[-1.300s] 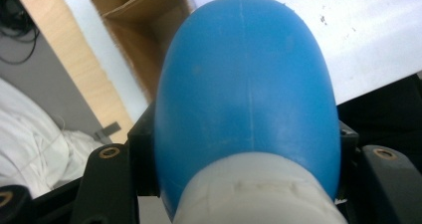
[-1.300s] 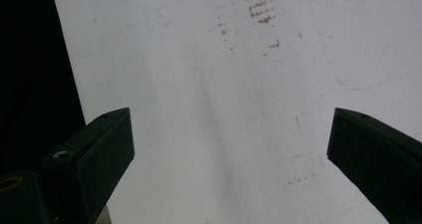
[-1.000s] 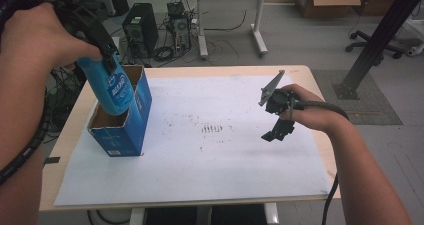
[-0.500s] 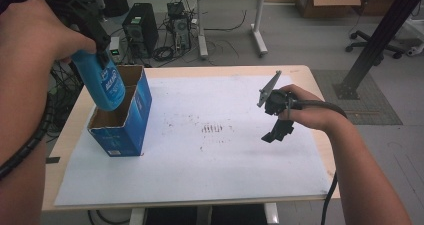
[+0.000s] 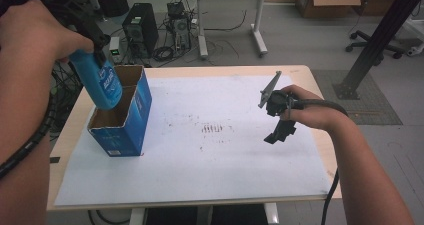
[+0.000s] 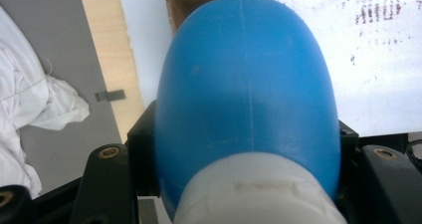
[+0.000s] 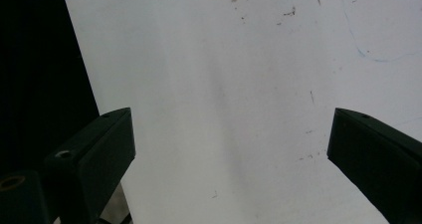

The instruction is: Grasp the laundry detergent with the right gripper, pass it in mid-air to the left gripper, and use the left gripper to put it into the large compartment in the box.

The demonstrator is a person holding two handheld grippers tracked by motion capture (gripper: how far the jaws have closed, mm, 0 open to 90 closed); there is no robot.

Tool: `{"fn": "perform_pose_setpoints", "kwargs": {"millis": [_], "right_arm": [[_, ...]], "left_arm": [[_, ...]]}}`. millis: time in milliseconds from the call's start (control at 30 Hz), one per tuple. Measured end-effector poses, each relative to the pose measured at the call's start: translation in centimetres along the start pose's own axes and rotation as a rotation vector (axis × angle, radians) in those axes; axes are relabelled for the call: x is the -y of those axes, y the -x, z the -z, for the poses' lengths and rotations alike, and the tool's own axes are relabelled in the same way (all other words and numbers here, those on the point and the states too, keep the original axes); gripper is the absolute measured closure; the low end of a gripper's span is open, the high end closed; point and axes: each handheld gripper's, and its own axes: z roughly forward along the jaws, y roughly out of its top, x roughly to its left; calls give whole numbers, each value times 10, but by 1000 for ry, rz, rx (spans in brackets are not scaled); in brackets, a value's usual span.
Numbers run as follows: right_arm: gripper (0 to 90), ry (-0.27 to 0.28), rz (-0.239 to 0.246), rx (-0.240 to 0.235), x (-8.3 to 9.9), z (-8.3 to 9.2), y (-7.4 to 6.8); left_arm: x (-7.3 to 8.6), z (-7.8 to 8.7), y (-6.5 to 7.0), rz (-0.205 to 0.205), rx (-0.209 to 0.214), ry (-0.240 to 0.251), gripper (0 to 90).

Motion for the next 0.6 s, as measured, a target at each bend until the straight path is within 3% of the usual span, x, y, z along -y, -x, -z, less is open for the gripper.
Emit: {"fn": "perform_pose_setpoints", "kwargs": {"millis": [233, 367, 600], "right_arm": [[49, -24, -1, 1, -1, 4, 0], [52, -38, -3, -3, -4, 6, 0], [54, -84, 3, -28, -8, 9, 0]], "left_arm": [[-5, -16, -3, 30, -7, -8, 387], [-7, -21, -3, 29, -23, -7, 387], [-11, -34, -4, 28, -14, -22, 387]]}}
